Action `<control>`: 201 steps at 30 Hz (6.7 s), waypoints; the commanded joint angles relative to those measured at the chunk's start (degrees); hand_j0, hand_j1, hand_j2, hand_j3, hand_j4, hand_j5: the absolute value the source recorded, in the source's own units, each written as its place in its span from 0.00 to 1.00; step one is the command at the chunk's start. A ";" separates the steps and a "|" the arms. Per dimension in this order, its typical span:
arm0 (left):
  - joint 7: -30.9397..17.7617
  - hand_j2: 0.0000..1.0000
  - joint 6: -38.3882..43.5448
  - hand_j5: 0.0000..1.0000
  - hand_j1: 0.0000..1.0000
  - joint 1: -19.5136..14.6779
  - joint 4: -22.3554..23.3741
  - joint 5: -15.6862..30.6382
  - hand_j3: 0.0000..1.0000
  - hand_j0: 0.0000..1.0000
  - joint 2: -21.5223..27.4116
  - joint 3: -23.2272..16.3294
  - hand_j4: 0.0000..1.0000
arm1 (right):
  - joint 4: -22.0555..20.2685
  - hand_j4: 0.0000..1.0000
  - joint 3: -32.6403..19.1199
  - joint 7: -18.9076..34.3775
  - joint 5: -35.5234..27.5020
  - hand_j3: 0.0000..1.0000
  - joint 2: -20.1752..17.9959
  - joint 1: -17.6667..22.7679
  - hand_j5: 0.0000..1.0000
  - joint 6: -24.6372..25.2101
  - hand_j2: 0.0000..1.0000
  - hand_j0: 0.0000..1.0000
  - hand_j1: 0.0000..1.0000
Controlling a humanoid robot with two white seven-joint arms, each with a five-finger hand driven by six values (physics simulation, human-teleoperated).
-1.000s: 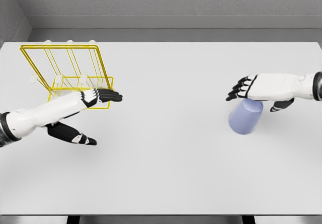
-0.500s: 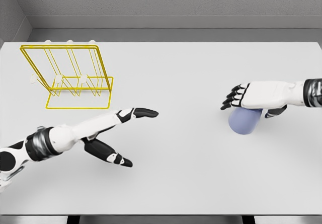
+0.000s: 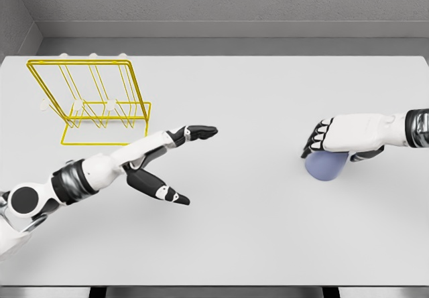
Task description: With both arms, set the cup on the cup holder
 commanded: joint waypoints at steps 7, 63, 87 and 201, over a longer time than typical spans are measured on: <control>0.07 1.00 5.08 1.00 1.00 -0.09 3.62 5.17 1.00 1.00 -0.79 -1.16 1.00 | -0.12 0.69 -0.31 0.30 0.34 0.69 -0.15 0.00 0.69 -0.19 0.69 0.69 0.69; -0.28 1.00 5.52 1.00 1.00 0.00 19.18 6.84 1.00 1.00 -8.79 -2.39 1.00 | -8.64 0.52 -2.86 0.32 -0.45 0.52 11.80 -2.72 0.52 -0.19 0.52 0.52 0.52; -0.28 1.00 5.52 1.00 1.00 -0.53 20.41 6.84 1.00 1.00 -9.23 -2.31 1.00 | -7.94 0.53 1.62 0.32 6.14 0.53 21.21 -3.16 0.53 -0.19 0.53 0.53 0.53; 0.16 0.56 6.57 0.56 0.56 -0.35 10.39 9.48 0.56 0.56 -10.02 -2.22 0.56 | -3.28 1.00 -49.88 0.32 -18.38 1.00 13.91 32.26 1.00 -0.19 1.00 1.00 1.00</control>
